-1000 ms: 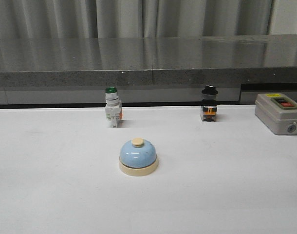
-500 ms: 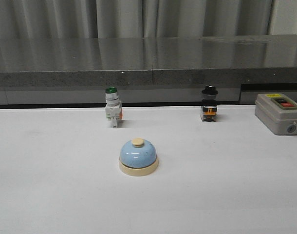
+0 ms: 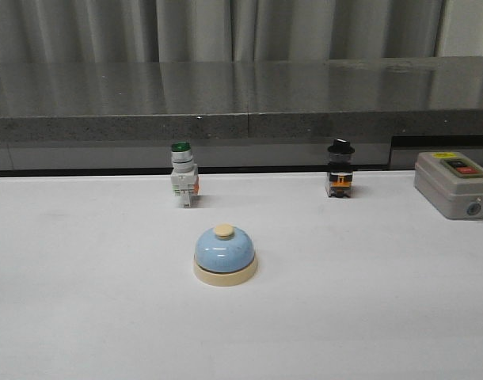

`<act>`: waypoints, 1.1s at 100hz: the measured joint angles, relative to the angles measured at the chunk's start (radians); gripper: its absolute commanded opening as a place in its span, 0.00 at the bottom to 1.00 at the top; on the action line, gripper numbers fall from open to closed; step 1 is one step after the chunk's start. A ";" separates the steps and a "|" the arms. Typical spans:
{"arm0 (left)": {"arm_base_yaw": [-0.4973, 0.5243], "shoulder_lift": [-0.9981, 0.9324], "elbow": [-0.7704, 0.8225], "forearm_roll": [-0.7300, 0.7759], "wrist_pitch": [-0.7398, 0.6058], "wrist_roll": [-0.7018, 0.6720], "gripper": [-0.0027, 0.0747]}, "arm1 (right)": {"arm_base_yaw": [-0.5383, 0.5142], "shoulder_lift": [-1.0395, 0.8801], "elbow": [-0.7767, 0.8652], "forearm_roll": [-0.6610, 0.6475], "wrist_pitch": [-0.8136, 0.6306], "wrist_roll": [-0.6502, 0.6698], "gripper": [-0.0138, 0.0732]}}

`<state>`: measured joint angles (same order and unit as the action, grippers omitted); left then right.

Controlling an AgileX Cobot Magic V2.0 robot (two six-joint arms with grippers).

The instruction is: Place and press bell with both arms

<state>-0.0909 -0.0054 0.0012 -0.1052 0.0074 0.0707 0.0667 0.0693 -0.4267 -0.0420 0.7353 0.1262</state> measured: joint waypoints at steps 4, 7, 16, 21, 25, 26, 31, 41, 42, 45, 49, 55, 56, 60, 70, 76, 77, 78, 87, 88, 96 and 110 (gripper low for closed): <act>0.000 0.000 0.000 0.000 0.000 0.000 0.01 | 0.000 -0.043 0.021 0.000 -0.012 0.000 0.08; 0.000 0.000 0.000 0.000 0.000 0.000 0.01 | 0.000 -0.062 0.037 0.000 -0.023 0.000 0.08; 0.000 0.000 0.000 0.000 -0.007 0.000 0.01 | 0.000 -0.082 0.082 0.000 -0.052 0.000 0.08; 0.000 0.000 0.000 0.000 -0.002 0.000 0.01 | 0.000 -0.082 0.108 0.000 -0.077 0.000 0.08; 0.000 0.000 0.000 0.000 -0.002 0.000 0.01 | 0.000 -0.082 0.131 0.000 -0.106 0.000 0.08; 0.000 0.000 0.000 0.000 -0.002 0.000 0.01 | 0.000 -0.082 0.139 0.000 -0.111 0.000 0.08; 0.000 0.000 0.000 0.000 -0.002 0.000 0.01 | 0.000 -0.082 0.169 0.000 -0.161 0.000 0.08; 0.000 0.000 0.000 0.000 -0.002 0.000 0.01 | 0.000 -0.082 0.242 0.000 -0.314 0.000 0.08; 0.000 0.000 0.000 0.000 -0.002 0.000 0.01 | 0.000 -0.082 0.248 0.000 -0.325 0.000 0.08; 0.000 0.000 0.000 0.000 -0.002 0.000 0.01 | 0.000 -0.082 0.279 0.000 -0.367 0.000 0.08; 0.000 0.000 0.000 0.000 -0.002 0.000 0.01 | 0.000 -0.082 0.312 0.000 -0.426 0.000 0.08; 0.000 0.000 0.000 0.000 -0.002 0.000 0.01 | 0.000 -0.082 0.372 0.000 -0.499 0.000 0.08; 0.000 0.000 0.000 0.000 -0.002 0.000 0.01 | 0.000 -0.082 0.378 0.000 -0.506 0.000 0.08; 0.000 0.000 0.000 0.000 -0.002 0.000 0.01 | 0.000 -0.082 0.415 0.000 -0.538 0.000 0.08; 0.000 0.000 0.000 0.000 -0.002 0.000 0.01 | 0.000 -0.082 0.449 0.000 -0.562 0.000 0.08; 0.000 0.000 0.000 0.000 -0.002 0.000 0.01 | 0.000 -0.082 0.454 0.000 -0.580 0.000 0.08; 0.000 0.000 0.000 0.000 -0.002 0.000 0.01 | 0.000 -0.082 0.454 0.000 -0.582 0.000 0.08; 0.000 0.000 0.000 0.000 -0.002 0.000 0.01 | 0.000 -0.082 0.454 0.000 -0.587 0.000 0.08; 0.000 0.000 0.000 0.000 -0.002 0.000 0.01 | 0.000 -0.082 0.454 0.000 -0.603 0.000 0.08; 0.000 0.000 0.000 0.000 -0.002 0.000 0.01 | 0.000 -0.082 0.454 0.000 -0.603 0.000 0.08; 0.000 0.000 0.000 0.000 -0.002 0.000 0.01 | 0.000 -0.082 0.454 0.000 -0.601 0.000 0.08; 0.000 0.000 0.000 0.000 -0.002 0.000 0.01 | 0.000 -0.082 0.454 0.000 -0.593 0.000 0.08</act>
<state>-0.0909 -0.0054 0.0012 -0.1052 0.0054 0.0707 0.0667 -0.0126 0.0277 -0.0420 0.1422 0.1266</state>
